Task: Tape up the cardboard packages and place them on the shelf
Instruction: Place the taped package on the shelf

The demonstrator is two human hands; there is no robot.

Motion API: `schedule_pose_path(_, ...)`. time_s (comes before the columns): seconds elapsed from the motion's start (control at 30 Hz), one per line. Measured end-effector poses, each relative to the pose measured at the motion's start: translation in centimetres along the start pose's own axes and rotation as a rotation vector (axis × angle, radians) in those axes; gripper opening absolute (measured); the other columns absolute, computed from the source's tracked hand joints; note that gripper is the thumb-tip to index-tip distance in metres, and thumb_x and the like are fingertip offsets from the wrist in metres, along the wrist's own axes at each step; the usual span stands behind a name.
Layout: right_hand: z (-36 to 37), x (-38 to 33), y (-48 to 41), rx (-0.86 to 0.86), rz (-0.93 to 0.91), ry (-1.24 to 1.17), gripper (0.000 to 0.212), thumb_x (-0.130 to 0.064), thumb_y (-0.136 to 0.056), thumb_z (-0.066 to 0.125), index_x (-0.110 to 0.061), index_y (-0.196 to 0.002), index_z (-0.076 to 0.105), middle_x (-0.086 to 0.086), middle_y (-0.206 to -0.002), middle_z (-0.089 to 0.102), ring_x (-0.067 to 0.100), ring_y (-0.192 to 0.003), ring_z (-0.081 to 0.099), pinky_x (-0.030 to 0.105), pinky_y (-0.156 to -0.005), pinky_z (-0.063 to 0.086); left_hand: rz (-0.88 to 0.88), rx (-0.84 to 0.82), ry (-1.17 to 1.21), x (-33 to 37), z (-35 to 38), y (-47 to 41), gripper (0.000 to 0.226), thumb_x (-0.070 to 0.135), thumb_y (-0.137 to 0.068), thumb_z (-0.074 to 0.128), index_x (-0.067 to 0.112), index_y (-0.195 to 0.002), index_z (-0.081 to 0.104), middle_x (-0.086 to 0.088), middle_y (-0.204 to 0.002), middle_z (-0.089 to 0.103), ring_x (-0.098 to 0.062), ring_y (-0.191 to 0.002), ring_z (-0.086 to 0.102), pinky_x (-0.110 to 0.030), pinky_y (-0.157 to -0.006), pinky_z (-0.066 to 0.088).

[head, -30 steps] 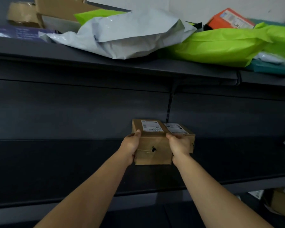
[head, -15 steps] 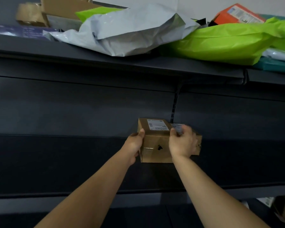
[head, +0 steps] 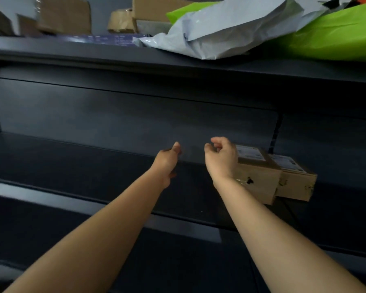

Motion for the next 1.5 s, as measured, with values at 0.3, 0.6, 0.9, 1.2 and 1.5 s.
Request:
schedule_pose_path(0.3,9.0,-3.0,5.2,-0.326,0.058,-0.138,0.017,-0.025,-0.093,0.062,-0.022,-0.109,0.063,0.000,-0.114,0.063,0.015,-0.098,0.060,0.031,-0.082,0.051,-0.002,0.252,0.061,-0.5,-11.3,3.5,0.040,0.051,-0.097,0.045,0.015,-0.101,0.064,-0.001,-0.086,0.055,-0.025,-0.091,0.055,-0.043,-0.092,0.047)
schedule_pose_path(0.6,16.8,-7.9,12.2,-0.583,0.092,-0.272,0.016,-0.020,-0.092,0.064,-0.017,-0.107,0.064,0.003,-0.110,0.065,0.017,-0.096,0.061,0.026,-0.073,0.043,0.018,0.478,0.069,-0.8,-21.9,9.1,0.035,0.043,-0.101,0.042,0.014,-0.107,0.060,-0.002,-0.086,0.052,-0.018,-0.075,0.047,-0.034,-0.074,0.042)
schedule_pose_path(0.9,23.0,-14.3,20.5,-0.768,0.075,-0.346,0.008,-0.015,-0.090,0.063,-0.015,-0.098,0.063,0.004,-0.099,0.065,0.014,-0.080,0.058,0.024,-0.061,0.043,0.011,0.645,0.065,-1.1,-32.7,15.5,0.043,0.045,-0.101,0.040,0.011,-0.118,0.059,-0.008,-0.113,0.059,-0.023,-0.103,0.055,-0.042,-0.096,0.046)
schedule_pose_path(1.2,27.6,-21.1,31.5,-0.954,0.017,-0.335,0.004,-0.019,-0.091,0.061,-0.016,-0.092,0.063,-0.006,-0.084,0.060,0.014,-0.078,0.056,0.027,-0.064,0.045,-0.006,0.831,0.076,-2.9,-43.9,24.2,0.031,0.042,-0.099,0.042,0.016,-0.101,0.060,-0.006,-0.104,0.059,-0.020,-0.092,0.054,-0.035,-0.083,0.048)
schedule_pose_path(1.5,31.7,-26.3,42.6,-1.110,-0.009,-0.355,0.003,-0.017,-0.090,0.062,-0.014,-0.089,0.063,-0.005,-0.080,0.060,0.014,-0.076,0.057,0.030,-0.072,0.049,-0.039,0.982,0.099,-5.7,-53.5,32.7,0.036,0.045,-0.099,0.043,0.015,-0.102,0.061,-0.008,-0.109,0.062,-0.022,-0.098,0.057,-0.040,-0.091,0.048)
Point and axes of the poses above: each hand's wrist, its own y-axis away from the middle knuckle, its own z-axis out of the palm, x = y × z, the point moved 6 cm from there along -y, towards the middle knuckle
